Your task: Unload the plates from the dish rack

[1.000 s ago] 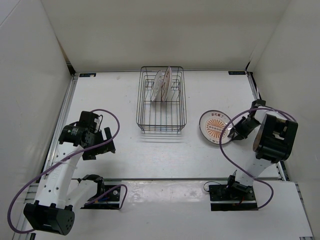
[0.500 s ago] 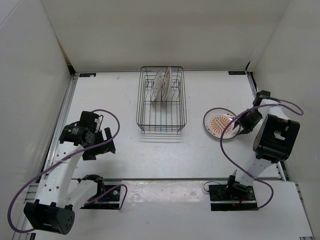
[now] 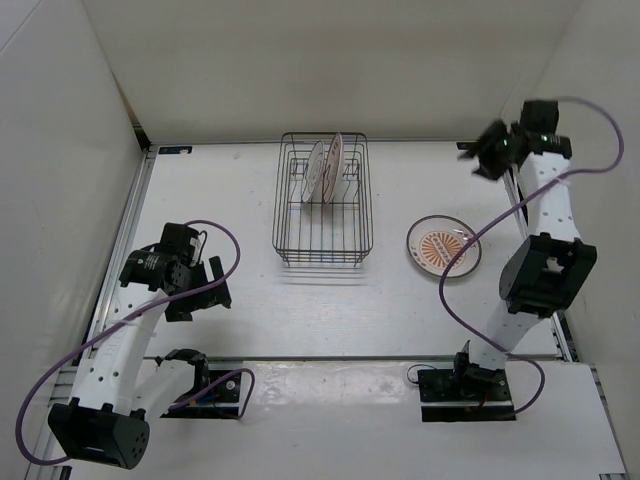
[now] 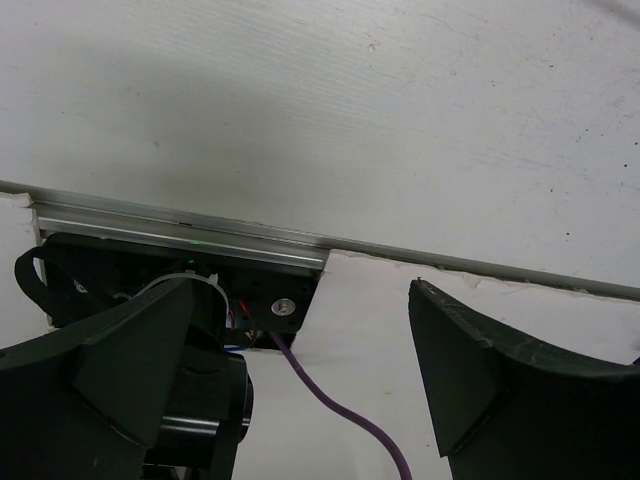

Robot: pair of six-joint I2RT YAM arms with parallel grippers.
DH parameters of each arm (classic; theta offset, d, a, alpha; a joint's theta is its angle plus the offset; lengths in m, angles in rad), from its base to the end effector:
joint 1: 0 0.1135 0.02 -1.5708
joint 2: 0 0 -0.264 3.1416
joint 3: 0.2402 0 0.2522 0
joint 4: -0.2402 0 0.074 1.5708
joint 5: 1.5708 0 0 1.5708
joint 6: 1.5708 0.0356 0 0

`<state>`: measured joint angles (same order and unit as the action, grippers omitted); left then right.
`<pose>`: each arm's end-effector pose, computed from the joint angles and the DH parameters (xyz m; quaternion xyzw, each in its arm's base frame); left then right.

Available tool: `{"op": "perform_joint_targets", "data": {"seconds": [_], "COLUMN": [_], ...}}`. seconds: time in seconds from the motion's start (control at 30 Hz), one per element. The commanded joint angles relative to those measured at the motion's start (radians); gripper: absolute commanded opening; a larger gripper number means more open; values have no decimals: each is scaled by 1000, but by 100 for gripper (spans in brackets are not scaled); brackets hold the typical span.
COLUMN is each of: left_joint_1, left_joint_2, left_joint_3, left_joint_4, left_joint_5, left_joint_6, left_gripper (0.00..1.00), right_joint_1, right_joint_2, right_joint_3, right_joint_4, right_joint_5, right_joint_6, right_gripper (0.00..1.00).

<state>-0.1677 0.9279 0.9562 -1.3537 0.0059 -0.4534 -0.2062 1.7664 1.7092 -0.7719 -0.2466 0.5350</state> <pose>0.1296 -0.0222 0.2854 -0.1409 0.9824 -0.0402 0.1156 0.3861 -0.0719 0.3383 0.2935 0.8783 0.1719 0.3360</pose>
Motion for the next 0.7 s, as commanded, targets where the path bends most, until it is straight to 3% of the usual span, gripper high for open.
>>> {"op": "perform_joint_targets", "data": {"seconds": [0.0, 0.03, 0.07, 0.1, 0.13, 0.2, 0.27, 0.3, 0.33, 0.5, 0.67], "left_joint_1": [-4, -4, -1, 3, 5, 20, 25, 25, 27, 27, 25], "left_joint_2": [0, -3, -3, -4, -4, -1, -6, -4, -12, -34, -31], "left_joint_3": [-5, -16, -17, -23, -30, -34, -24, -16, -14, -34, -25], "left_joint_4": [14, 16, 24, 28, 33, 41, 30, 24, 15, 8, 5], "left_joint_5": [-3, -1, -3, -1, -3, -1, 0, -1, -32, -72, -104], "left_joint_6": [-1, -4, -5, -8, -8, -5, -4, -2, -2, 9, 21], "left_gripper": [100, 100, 100, 100, 100, 100, 100, 100, 100, 100, 100], "right_joint_1": [114, 201, 270, 401, 445, 557, 590, 632, 648, 715, 732], "right_joint_2": [71, 182, 233, 282, 442, 513, 434, 407, 392, 488, 473], "right_joint_3": [272, 333, 566, 655, 800, 878, 732, 561, 543, 685, 625], "right_joint_4": [123, 87, 57, 33, 5, -38, 15, 99, 136, 83, 160], "right_joint_5": [-77, -72, -60, -4, 6, 68, 156, 177, 279, 432, 498], "right_joint_6": [88, 82, 71, 28, 14, 16, 10, -27, -53, -188, -184], "right_gripper": [58, 58, 58, 58, 58, 58, 58, 58, 60, 61, 64]}}
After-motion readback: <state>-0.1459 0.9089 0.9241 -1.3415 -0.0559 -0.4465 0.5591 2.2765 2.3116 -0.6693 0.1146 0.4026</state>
